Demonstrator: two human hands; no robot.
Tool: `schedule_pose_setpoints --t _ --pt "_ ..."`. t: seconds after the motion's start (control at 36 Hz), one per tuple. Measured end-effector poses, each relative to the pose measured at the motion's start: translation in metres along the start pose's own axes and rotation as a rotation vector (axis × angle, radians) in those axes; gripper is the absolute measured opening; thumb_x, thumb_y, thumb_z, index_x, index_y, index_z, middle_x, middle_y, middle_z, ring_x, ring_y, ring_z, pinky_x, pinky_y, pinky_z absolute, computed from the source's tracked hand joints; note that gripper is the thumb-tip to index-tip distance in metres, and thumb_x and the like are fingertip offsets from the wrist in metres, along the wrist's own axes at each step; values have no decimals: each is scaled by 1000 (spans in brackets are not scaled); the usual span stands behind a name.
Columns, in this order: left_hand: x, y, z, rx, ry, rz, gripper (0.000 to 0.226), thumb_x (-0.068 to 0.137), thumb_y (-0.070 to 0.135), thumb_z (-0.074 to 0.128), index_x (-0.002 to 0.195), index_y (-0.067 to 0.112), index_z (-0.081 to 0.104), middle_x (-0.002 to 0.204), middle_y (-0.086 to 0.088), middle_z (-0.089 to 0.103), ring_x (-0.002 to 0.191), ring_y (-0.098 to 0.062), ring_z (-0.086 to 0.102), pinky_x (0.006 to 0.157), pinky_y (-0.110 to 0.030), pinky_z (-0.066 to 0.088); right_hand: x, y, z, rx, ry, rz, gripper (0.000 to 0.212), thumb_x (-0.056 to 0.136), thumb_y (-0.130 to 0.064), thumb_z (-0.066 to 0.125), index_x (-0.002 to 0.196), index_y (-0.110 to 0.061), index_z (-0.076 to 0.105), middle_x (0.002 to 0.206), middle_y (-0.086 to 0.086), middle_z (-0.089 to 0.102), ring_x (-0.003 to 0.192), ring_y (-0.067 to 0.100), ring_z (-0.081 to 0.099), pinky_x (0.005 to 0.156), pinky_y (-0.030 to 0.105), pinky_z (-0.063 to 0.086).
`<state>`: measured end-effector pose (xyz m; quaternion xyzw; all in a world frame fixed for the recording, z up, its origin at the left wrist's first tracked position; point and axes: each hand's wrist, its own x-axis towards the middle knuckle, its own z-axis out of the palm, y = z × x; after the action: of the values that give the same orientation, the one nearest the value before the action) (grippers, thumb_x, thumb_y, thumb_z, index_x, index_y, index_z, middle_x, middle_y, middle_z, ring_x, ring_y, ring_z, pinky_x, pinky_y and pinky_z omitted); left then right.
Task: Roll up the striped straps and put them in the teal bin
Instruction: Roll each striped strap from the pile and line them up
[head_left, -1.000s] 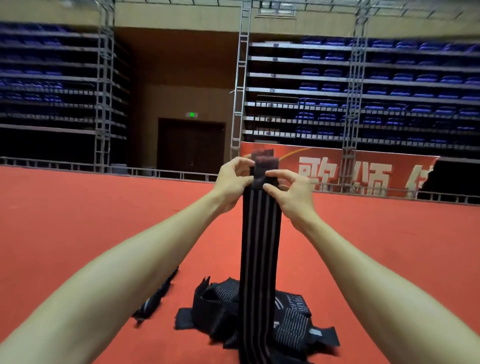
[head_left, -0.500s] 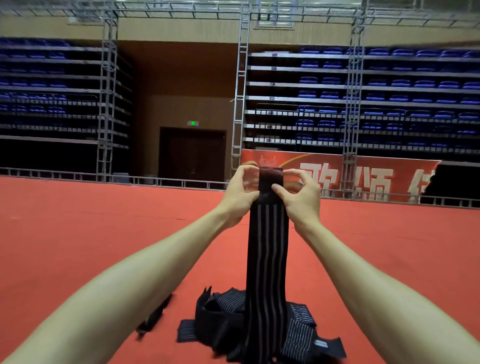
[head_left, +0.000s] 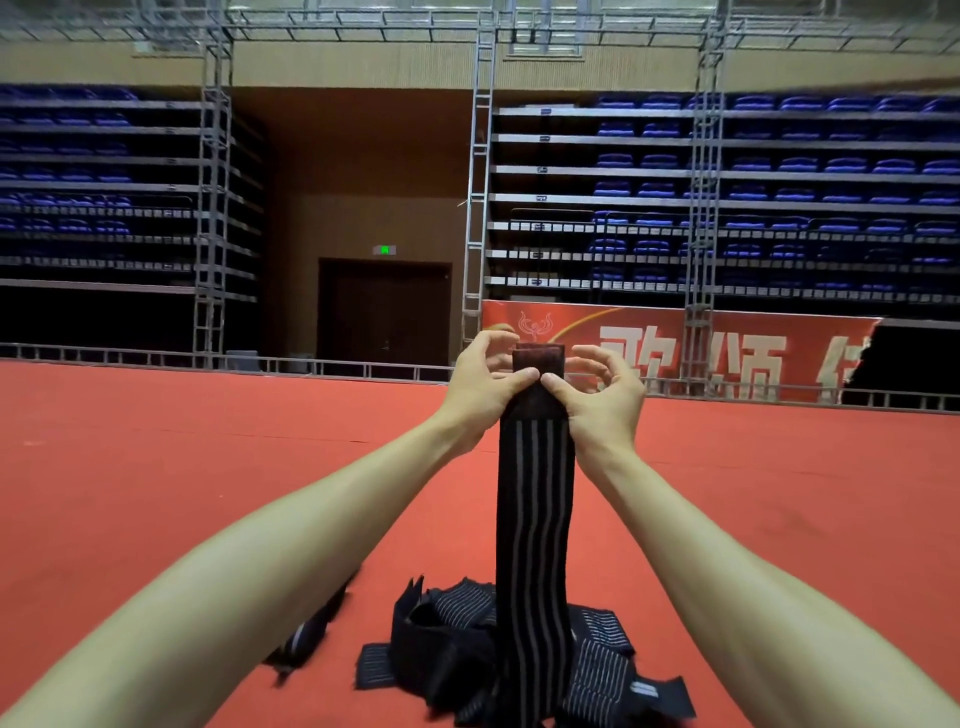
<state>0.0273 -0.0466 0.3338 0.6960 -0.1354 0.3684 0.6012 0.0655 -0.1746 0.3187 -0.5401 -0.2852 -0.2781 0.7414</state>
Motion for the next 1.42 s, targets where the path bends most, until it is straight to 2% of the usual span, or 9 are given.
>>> schedule_pose_setpoints --t 0.25,0.33,0.56,0.81,0.92,1.11,1.25,1.33,1.42 --pt "0 3 -5 12 30 -32 13 88 0 69 80 10 64 85 -15 65 81 -25 60 71 -38 51 -5 3 0 61 -128 97 35 79 1 77 105 -18 63 94 4 72 83 10 72 76 33 60" --pt "-2 3 -7 -5 34 -43 16 88 1 69 77 10 62 82 -13 65 78 -22 62 64 -33 53 -8 3 0 13 -155 67 25 82 -3 76 101 -16 65 90 4 72 75 2 71 69 26 60" --pt "-3 5 -11 -11 40 -36 11 88 2 69 82 0 61 85 -18 63 79 -23 62 67 -34 52 -2 4 3 -166 -157 -25 16 83 -14 78 95 -19 68 82 2 73 73 13 71 72 40 61" --pt "-5 4 -12 2 49 -35 18 87 1 70 75 9 61 77 -9 65 72 -17 64 60 -28 55 -3 3 4 -185 -181 -129 30 84 -5 74 96 -29 61 91 -5 69 74 9 70 69 35 61" --pt "-3 1 -10 3 73 -8 19 88 2 69 74 11 60 78 -11 64 77 -22 61 70 -38 52 -3 3 4 -139 -210 -145 25 89 -6 69 94 -26 55 94 10 69 79 22 71 66 39 61" --pt "6 1 -10 -48 168 26 17 89 1 67 77 9 60 72 -4 64 63 -10 59 62 -24 50 -9 12 -2 -62 -539 -124 41 90 -11 69 114 -32 44 113 6 62 103 17 66 85 35 57" --pt "6 0 -6 -70 149 32 13 91 1 65 82 9 61 75 -5 64 63 -8 60 61 -22 50 -11 18 0 -125 -487 -178 30 84 -3 73 104 -20 57 106 -4 65 104 12 63 96 41 51" --pt "2 -1 -6 -61 98 23 9 92 11 65 97 18 62 96 -8 66 86 -16 65 74 -27 54 -9 20 0 -99 -442 -120 28 80 -3 77 99 -17 62 107 -6 68 111 10 63 96 39 52" --pt "-13 -9 -9 -24 17 -25 37 81 28 66 113 35 48 117 -10 60 111 -22 60 98 -38 50 -6 20 -1 -88 -396 -126 27 79 -3 78 98 -14 62 102 -4 69 103 6 64 89 24 50"
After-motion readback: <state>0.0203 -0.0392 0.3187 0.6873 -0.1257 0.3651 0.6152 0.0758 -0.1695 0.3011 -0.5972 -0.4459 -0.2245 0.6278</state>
